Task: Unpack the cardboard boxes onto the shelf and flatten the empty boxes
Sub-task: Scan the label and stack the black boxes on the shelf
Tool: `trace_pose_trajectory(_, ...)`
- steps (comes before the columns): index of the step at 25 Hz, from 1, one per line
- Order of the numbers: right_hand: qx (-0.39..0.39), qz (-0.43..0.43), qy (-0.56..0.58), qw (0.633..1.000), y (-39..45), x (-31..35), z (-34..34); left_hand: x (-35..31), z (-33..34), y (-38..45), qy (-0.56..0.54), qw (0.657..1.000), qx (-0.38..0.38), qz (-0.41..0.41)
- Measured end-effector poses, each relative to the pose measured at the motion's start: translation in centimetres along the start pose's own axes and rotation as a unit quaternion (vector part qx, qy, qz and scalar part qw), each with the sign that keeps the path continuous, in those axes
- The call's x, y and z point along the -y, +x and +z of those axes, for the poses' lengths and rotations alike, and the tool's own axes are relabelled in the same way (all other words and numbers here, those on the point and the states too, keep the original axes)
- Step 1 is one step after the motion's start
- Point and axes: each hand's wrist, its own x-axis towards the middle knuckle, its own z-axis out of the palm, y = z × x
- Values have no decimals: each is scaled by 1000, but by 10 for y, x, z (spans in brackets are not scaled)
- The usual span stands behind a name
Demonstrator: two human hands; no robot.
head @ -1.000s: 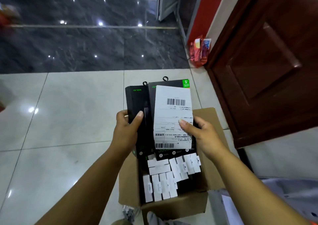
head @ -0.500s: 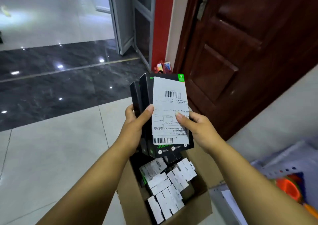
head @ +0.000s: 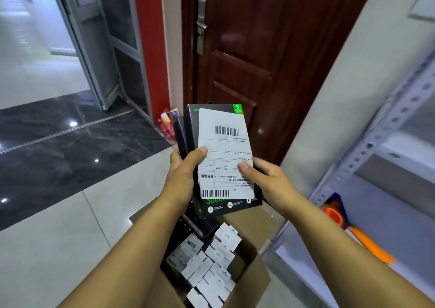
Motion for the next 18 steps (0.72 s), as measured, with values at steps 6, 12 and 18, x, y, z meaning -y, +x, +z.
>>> trace_pose_trajectory(6,-10,-27,12,999,-51,33,-47,-13,53,2,30,999,38,20)
trace_pose_trajectory(12,-52,-70,-20,996,-116,58,-99,-15,128,-21,-6,990,137,32)
trace_pose_trajectory(18,-141,-125,-17,982,-201,82,-152,-26,225,-104,-30,979,193,55)
